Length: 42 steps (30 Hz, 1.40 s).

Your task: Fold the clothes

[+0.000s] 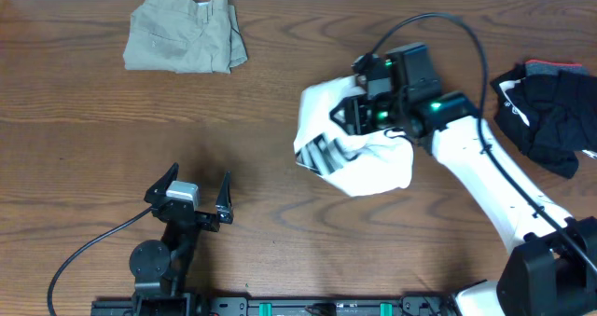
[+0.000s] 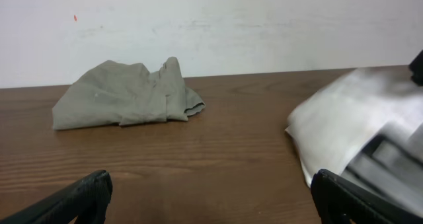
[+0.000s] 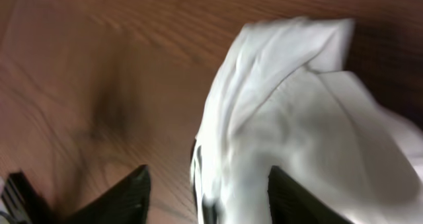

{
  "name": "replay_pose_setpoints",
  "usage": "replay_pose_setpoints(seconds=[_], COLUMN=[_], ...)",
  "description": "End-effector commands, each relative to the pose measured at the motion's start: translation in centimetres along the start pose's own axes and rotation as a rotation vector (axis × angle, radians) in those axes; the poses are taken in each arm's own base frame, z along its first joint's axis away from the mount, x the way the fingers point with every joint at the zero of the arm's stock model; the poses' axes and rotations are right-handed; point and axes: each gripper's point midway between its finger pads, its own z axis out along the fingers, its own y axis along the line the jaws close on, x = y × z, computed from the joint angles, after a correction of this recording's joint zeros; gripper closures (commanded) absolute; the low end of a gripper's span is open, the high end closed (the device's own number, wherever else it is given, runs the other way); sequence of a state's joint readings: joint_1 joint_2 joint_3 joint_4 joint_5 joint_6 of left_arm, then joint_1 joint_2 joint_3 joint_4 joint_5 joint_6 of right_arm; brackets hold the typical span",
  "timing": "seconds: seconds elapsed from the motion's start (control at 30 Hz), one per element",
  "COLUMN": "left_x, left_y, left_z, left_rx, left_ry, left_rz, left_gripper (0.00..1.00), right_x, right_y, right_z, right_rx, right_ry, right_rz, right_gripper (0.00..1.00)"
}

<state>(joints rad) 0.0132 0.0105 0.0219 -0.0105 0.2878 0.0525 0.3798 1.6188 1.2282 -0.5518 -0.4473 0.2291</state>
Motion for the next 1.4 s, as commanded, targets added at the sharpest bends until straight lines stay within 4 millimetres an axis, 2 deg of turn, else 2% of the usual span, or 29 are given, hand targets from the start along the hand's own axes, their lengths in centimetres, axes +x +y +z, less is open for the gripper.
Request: replay_pose_setpoints(seconds=[0.0,0.13,0.3,0.4,0.5,0.57,0.67,0.87,1.0,1.27,1.37], left_x=[1.5,1.5,1.5,1.5,1.5,1.5,1.5,1.5,1.5,1.5,1.5], left_y=[0.0,0.0,0.0,0.0,0.0,0.0,0.0,0.0,0.0,0.0,0.0], left_z=[0.1,0.1,0.1,0.1,0.1,0.1,0.1,0.1,0.1,0.1,0.1], left_rx=[0.004,0.004,0.004,0.004,0.004,0.004,0.004,0.004,0.004,0.004,0.004], left_ry=[0.044,0.044,0.044,0.044,0.044,0.044,0.044,0.044,0.044,0.044,0.044], left_rz=[-0.016,-0.016,-0.016,-0.016,-0.016,-0.016,-0.016,-0.016,-0.016,-0.016,-0.016], left_gripper=[0.02,0.02,0.02,0.02,0.02,0.02,0.02,0.02,0.02,0.02,0.02], right_x=[0.2,0.1,0.5,2.4,4.8,6.9,9.6,13.2,14.5,16.7,17.0], right_y=[-0.3,-2.4,-7.1,-9.6,-11.7,-12.6,-12.8,-12.4,-12.6,-13.5,-13.3], right_z=[0.6,-0.6,-5.5,-9.1,-11.3,-11.9,-11.0,-6.9,-5.0,-3.1,-2.4], right_rx=[0.043,0.112,0.236,0.294,0.344,0.358,0.33,0.197,0.15,0.148,0.107], right_ry=[0.005,0.003,-0.01,0.011,0.062,0.121,0.193,0.223,0.201,0.177,0.154], right_rz=[-0.039,0.012,0.181,0.318,0.427,0.461,0.478,0.505,0.493,0.505,0.494], right_gripper=[0.3,0.24,0.22,0.23,0.22,0.23,0.23,0.25,0.28,0.31,0.31])
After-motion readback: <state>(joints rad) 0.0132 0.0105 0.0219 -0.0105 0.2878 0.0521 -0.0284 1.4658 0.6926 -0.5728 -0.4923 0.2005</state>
